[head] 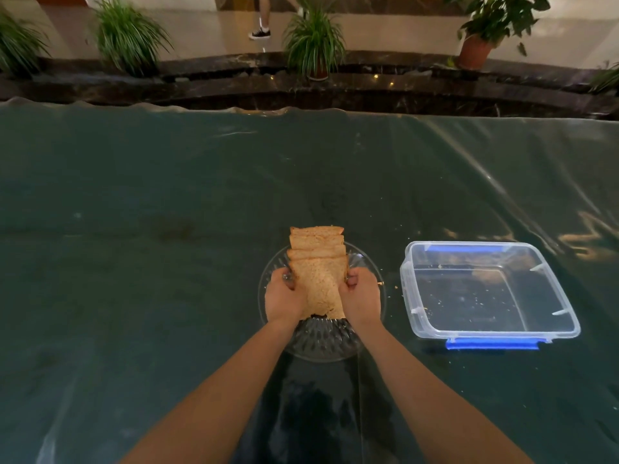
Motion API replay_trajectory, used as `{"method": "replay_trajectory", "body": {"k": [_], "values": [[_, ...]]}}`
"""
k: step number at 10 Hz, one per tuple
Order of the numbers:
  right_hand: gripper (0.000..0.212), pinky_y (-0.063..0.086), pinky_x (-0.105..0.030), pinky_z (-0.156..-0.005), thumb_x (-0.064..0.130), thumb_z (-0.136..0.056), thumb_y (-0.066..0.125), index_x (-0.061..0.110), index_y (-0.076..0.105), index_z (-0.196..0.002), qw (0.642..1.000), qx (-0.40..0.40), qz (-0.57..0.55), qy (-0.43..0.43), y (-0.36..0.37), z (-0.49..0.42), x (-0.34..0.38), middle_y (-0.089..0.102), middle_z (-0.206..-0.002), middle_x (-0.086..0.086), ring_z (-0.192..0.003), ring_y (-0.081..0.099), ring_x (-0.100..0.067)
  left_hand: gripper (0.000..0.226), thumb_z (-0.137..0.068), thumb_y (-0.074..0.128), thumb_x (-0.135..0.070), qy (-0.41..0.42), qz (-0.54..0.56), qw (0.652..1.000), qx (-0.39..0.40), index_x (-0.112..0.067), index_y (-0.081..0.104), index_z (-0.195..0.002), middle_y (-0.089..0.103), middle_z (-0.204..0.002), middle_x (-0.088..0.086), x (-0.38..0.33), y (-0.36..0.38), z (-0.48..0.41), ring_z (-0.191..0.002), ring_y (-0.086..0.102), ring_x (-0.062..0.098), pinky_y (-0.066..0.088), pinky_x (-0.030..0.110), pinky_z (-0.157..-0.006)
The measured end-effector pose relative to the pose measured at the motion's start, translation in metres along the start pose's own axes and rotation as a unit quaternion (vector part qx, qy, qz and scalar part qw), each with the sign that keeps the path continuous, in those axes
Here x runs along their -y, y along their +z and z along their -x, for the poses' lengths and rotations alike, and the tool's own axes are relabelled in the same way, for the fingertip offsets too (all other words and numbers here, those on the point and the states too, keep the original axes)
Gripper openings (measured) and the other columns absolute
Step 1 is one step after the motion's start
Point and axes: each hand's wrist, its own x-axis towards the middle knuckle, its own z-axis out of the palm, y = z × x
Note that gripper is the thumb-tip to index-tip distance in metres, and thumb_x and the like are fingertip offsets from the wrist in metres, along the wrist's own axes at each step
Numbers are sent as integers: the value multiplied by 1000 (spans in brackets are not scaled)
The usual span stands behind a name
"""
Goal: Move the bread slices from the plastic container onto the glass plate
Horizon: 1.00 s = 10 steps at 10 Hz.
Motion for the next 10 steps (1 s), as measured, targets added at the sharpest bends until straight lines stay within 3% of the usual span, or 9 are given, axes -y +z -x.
{"method": "replay_trajectory", "body": {"k": [2, 3, 4, 6, 8, 10], "values": [[7, 48, -31, -70, 10, -85, 57, 7, 57, -91, 1000, 0, 18, -2, 0, 1, -1, 61, -99, -12, -85, 58, -23, 44, -91, 53, -16, -7, -18, 1000, 6, -13, 48, -135, 67, -112, 12, 2, 1, 1, -104, 63, 26, 51, 38, -90], [9, 52, -34, -75, 7, -84, 57, 6, 58, -92, 1000, -9, 10, -13, -1, 3, 0, 62, -98, -12, -86, 60, -24, 45, -90, 53, -14, -15, -10, 1000, 3, -14, 48, -134, 64, -97, 5, 3, 2, 4, -96, 62, 23, 51, 37, -87], [8, 49, -30, -72, 6, -84, 58, 6, 58, -92, 1000, -8, 6, -15, -1, 5, 0, 62, -97, -13, -84, 59, -23, 46, -89, 53, -13, -23, -12, 1000, 1, -13, 47, -135, 61, -95, 0, 4, 2, 7, -95, 61, 20, 50, 34, -85], [6, 41, -27, -69, 10, -84, 56, 10, 54, -90, 1000, 20, 21, -9, -5, 2, -4, 56, -96, -10, -79, 51, -16, 48, -89, 53, -15, -16, -42, 999, 24, -12, 47, -136, 64, -117, 10, 2, -2, 7, -109, 61, 26, 51, 39, -95], [43, 46, -39, -94, 17, -81, 62, 9, 46, -120, 991, 79, 104, -24, -17, 2, 0, 45, -127, -14, -113, 50, -28, 60, -87, 52, -17, 9, -147, 988, 35, -10, 32, -144, 37, -143, 19, -3, -6, 15, -133, 38, 36, 37, 46, -109], [65, 37, -44, -103, 33, -82, 63, 7, 35, -135, 972, 105, 195, -72, -53, -5, 18, 39, -134, -18, -126, 38, -36, 66, -92, 47, -24, 70, -240, 968, 21, -11, 17, -150, 31, -147, 17, -22, -24, 25, -136, 31, 34, 35, 46, -108]]}}
